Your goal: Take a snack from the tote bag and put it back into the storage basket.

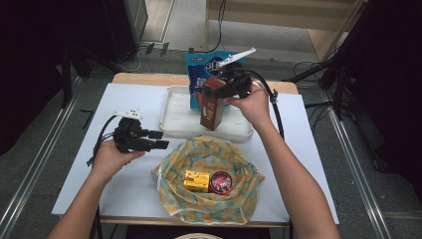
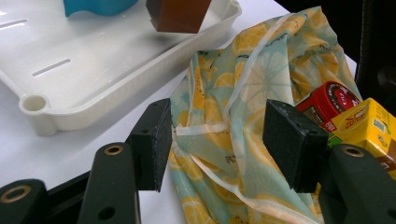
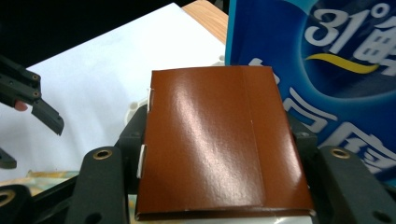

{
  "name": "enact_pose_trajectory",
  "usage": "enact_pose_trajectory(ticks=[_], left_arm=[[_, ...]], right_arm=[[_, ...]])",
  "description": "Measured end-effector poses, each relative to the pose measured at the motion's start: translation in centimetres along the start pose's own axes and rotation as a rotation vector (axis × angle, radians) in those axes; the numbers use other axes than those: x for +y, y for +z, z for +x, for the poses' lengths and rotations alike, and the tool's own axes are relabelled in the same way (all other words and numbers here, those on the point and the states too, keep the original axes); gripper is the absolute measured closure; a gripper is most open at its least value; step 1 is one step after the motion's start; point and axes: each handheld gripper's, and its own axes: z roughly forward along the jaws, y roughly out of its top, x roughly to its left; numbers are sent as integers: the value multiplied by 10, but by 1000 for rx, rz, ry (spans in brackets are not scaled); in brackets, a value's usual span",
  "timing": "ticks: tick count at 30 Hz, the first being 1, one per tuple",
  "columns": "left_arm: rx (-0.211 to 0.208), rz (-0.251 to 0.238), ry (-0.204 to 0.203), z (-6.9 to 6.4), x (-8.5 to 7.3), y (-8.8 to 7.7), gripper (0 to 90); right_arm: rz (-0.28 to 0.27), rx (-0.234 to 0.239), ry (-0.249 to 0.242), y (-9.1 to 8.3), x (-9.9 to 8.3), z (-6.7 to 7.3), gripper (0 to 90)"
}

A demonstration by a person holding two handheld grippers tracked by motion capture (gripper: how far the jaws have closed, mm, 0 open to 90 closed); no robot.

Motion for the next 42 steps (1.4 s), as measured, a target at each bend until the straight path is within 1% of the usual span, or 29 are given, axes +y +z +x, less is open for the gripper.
enact_pose_trajectory(ticks=[3,6,7,9,12,16,21,26,28,32,34,36,38,42], left_arm=[[1,4,3,0,0,0,429],[2,7,5,0,0,1,429],[3,8,4,0,0,1,429],[2,8,4,0,0,1,429],[0,5,3,0,0,0,429],[1,1,4,1,0,-2,429],[2,1,4,1,0,-2,429],[3,4,3,1,0,-1,429],[3,3,0,0,0,-1,429],[2,7,1,0,0,0,429],[4,4,9,0,0,0,432],[-3,0,14,-1,0,-1,432],[-22,3,5,-1,0,0,431],[-29,9,10,-2,1,1,430]], right_arm=[[-2,1,0,6,0,0,441],[-8,-9,5,11,0,2,441],[-14,-12,-3,12,0,3,441],[-9,-19,-3,16,0,5,441],[-5,-14,0,21,-1,6,441],[-20,-7,-1,28,-5,8,441],[-7,-16,-3,34,-12,9,442],[-22,-17,-3,33,-16,10,441],[-29,-16,-10,33,-18,9,442],[-38,-14,-5,31,-21,9,442],[-42,-13,-2,30,-23,8,442],[-44,-14,-1,28,-24,7,442],[-47,-12,4,26,-26,6,442],[-42,-12,0,22,-28,6,442]])
